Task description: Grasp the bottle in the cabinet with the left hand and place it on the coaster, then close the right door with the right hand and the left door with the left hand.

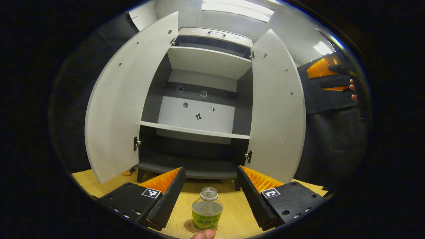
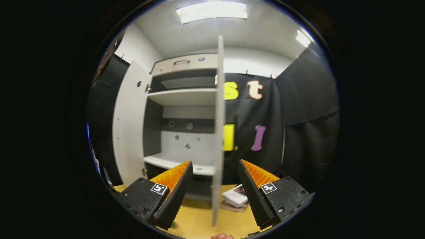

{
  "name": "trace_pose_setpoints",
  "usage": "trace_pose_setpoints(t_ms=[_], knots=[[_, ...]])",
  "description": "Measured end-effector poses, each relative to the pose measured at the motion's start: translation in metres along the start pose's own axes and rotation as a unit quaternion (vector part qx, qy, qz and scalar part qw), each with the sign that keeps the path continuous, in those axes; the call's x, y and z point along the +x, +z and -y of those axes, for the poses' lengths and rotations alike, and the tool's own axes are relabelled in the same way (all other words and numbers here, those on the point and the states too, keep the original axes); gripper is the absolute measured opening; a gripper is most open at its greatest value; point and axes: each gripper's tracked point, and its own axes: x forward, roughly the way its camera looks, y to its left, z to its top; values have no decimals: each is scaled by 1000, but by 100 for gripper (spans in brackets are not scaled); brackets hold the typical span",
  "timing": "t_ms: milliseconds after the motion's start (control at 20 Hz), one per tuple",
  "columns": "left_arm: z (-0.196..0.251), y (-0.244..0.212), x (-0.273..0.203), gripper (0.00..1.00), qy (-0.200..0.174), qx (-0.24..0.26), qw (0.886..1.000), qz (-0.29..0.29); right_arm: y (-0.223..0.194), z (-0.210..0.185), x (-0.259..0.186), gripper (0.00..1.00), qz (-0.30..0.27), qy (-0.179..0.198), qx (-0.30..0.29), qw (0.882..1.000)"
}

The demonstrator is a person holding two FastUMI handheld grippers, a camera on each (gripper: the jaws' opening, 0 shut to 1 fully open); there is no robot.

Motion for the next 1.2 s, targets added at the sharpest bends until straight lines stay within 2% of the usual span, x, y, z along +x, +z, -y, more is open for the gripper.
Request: trace_pose_setpoints(t_ms=[100, 300, 350, 400, 450, 800, 900, 1050, 1200], knots=[[4, 20, -2, 95, -15, -16, 1000, -8, 14, 31, 20, 84, 17, -38, 7, 999], [0, 36, -9, 95, -16, -25, 999, -41, 20, 59, 60, 84, 20, -61, -1, 998], [-4, 39, -11, 95, -10, -27, 999, -40, 25, 60, 71, 83, 23, -60, 6, 998], [-8, 41, -15, 100, -4, -28, 999, -41, 28, 62, 79, 84, 28, -59, 14, 998], [-9, 41, -17, 95, -1, -25, 999, -44, 28, 62, 89, 84, 27, -56, 19, 998], [-24, 39, -33, 95, 33, -6, 998, -50, 22, 63, 103, 82, 20, -36, 48, 998], [-24, 41, -33, 95, 35, -3, 998, -47, 22, 62, 102, 82, 21, -41, 39, 998], [-24, 42, -32, 95, 39, -2, 998, -44, 28, 56, 102, 82, 32, -41, -6, 999], [-25, 45, -33, 95, 43, -4, 998, -38, 28, 13, 93, 82, 35, -1, -25, 999]])
